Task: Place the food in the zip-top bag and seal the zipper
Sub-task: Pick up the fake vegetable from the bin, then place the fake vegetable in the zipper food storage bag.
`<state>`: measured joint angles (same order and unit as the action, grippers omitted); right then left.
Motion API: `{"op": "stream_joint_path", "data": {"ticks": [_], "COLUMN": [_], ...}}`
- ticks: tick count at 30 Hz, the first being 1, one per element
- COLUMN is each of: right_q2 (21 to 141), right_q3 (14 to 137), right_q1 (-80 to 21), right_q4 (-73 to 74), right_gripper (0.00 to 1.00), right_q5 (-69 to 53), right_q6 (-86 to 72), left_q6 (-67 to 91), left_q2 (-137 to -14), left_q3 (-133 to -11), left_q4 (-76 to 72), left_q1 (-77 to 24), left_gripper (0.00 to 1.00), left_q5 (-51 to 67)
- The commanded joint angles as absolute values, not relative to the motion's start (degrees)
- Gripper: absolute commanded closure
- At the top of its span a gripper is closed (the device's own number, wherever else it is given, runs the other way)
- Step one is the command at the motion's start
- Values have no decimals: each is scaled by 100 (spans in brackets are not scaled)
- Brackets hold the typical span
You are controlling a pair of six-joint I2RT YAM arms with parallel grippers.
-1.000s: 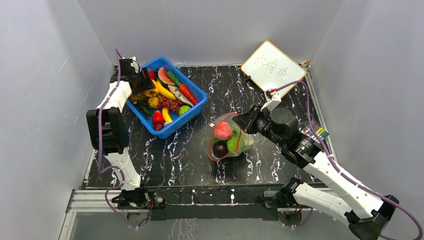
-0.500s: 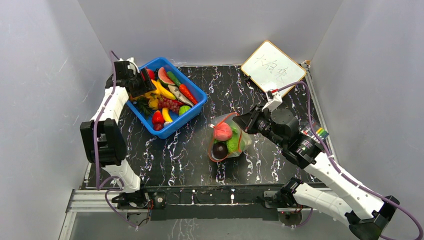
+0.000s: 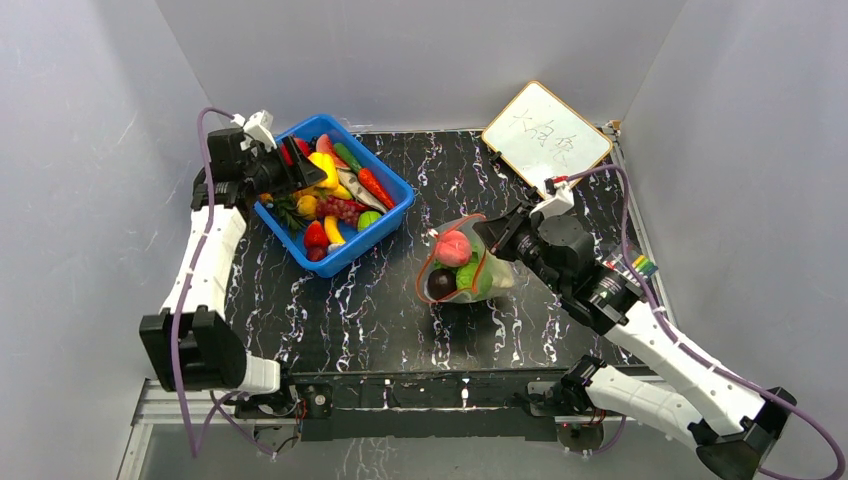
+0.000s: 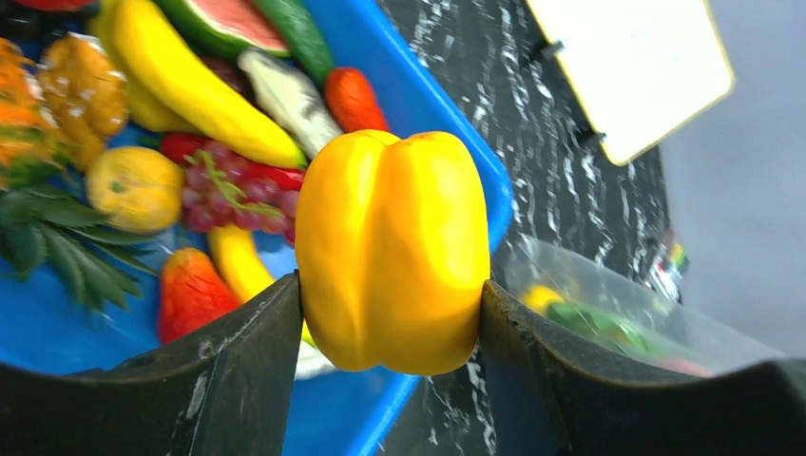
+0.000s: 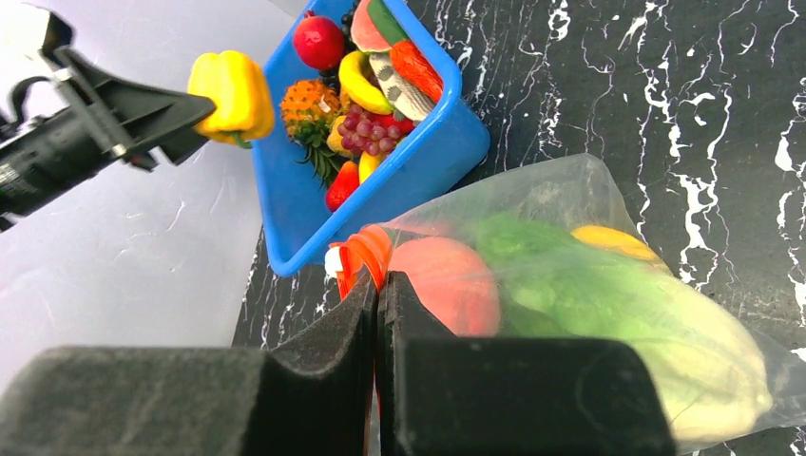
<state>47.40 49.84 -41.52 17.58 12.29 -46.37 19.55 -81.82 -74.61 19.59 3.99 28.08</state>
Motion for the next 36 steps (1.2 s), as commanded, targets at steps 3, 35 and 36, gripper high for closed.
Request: {"op": "stream_joint_path", "data": {"ticks": [3, 35, 36], "right_q2": [4885, 6086, 6074], "right_q3": [5330, 5620, 5617], "right_q1": [-4168, -4395, -4440], "right_q4": [1214, -223, -242], "right_gripper": [100, 100, 100], "right_q5": [1380, -16, -2], "right_q6": [-4967, -5111, -5066], "left_q6": [2247, 3724, 3665], "left_q2": [-7150, -6936, -7003], "left_q3": [-7238, -5581, -5607], "left_q4": [2039, 651, 753], "left_q1": [106, -3175, -3223], "left_gripper": [65, 70, 71], "left_q5": [3677, 4314, 4234]}}
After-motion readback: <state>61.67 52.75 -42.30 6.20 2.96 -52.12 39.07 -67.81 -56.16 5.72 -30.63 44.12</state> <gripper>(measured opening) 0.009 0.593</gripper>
